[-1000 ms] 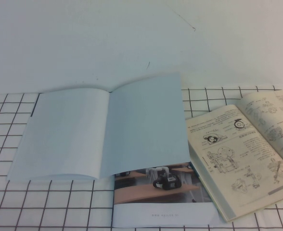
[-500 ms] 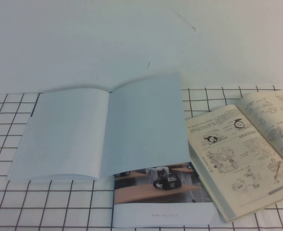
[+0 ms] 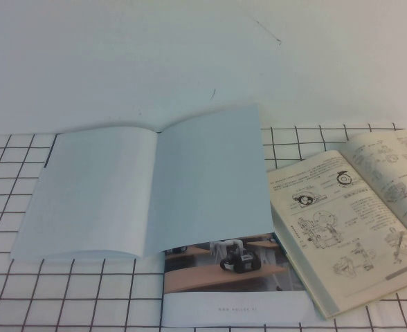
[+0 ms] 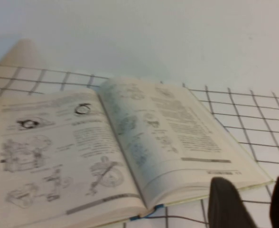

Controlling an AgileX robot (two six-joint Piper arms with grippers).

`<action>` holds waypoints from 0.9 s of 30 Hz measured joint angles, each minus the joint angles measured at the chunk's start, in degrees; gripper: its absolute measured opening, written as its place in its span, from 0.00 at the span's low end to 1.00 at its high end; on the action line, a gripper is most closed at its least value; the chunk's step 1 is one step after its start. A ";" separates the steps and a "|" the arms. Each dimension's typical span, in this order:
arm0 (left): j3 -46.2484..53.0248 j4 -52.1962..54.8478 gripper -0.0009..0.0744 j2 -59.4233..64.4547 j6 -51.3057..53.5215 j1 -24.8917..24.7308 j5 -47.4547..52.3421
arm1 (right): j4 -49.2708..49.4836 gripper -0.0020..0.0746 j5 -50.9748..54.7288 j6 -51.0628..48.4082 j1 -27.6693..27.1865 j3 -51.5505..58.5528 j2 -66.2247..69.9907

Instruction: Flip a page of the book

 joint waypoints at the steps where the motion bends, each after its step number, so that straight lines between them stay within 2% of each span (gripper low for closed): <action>1: 0.00 0.00 0.01 0.00 0.00 0.00 0.00 | -2.51 0.31 -1.30 1.79 0.00 1.26 -0.57; 6: 0.00 0.00 0.01 0.00 0.00 0.00 0.00 | -10.25 0.31 -8.75 8.15 0.00 8.94 -3.38; 15: 0.00 0.00 0.01 0.00 0.00 0.00 0.00 | -10.37 0.31 -2.82 11.91 0.00 9.85 -4.05; 27: 0.00 0.00 0.01 0.00 0.00 0.00 0.00 | -10.37 0.31 -1.58 11.91 0.00 9.85 -4.05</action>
